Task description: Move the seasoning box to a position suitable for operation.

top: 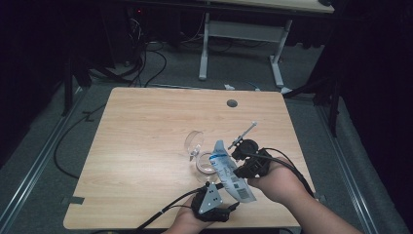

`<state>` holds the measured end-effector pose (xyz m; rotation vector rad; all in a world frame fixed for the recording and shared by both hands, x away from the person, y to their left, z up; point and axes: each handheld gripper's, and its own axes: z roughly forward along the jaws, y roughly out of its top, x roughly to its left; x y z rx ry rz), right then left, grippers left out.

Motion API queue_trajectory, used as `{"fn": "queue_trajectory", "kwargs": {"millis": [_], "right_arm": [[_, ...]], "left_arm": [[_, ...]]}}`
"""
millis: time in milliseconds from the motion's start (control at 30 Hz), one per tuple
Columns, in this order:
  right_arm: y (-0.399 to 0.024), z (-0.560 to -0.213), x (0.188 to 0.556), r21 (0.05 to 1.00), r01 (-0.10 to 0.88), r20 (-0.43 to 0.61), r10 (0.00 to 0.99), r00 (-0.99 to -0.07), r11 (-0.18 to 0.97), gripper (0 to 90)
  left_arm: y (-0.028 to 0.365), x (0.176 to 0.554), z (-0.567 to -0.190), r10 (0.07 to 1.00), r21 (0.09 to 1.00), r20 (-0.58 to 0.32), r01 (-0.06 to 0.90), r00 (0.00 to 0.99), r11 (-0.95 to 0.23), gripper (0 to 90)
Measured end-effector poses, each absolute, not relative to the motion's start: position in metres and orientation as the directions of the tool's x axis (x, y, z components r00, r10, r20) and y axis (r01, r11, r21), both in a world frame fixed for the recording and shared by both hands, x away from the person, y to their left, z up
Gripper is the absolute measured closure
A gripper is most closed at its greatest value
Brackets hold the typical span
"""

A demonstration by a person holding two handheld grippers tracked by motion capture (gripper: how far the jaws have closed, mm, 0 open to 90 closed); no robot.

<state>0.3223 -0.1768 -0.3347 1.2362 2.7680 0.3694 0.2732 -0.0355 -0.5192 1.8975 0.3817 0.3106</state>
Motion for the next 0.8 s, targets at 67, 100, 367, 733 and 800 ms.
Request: {"fn": "queue_trajectory", "kwargs": {"millis": [67,100,367,733,800], "right_arm": [[-0.176,-0.334,0.322,0.258,0.719,0.018,0.741,-0.671,0.645,90.0],[-0.176,-0.333,0.321,0.260,0.721,0.022,0.742,-0.670,0.643,90.0],[-0.176,-0.334,0.322,0.261,0.719,0.022,0.740,-0.672,0.645,90.0],[-0.176,-0.333,0.324,0.267,0.714,0.012,0.738,-0.675,0.648,90.0],[-0.175,-0.333,0.325,0.269,0.716,0.008,0.741,-0.671,0.645,90.0]], "left_arm": [[-0.039,0.274,-0.519,0.406,0.939,0.033,0.111,0.913,-0.327,30.1],[-0.040,0.274,-0.519,0.407,0.939,0.034,0.111,0.913,-0.327,30.1],[-0.046,0.272,-0.518,0.431,0.934,0.064,0.098,0.900,-0.344,40.3],[-0.044,0.264,-0.510,0.465,0.940,0.065,0.103,0.883,-0.326,56.7],[-0.045,0.263,-0.509,0.470,0.941,0.075,0.093,0.880,-0.324,58.1]]}}
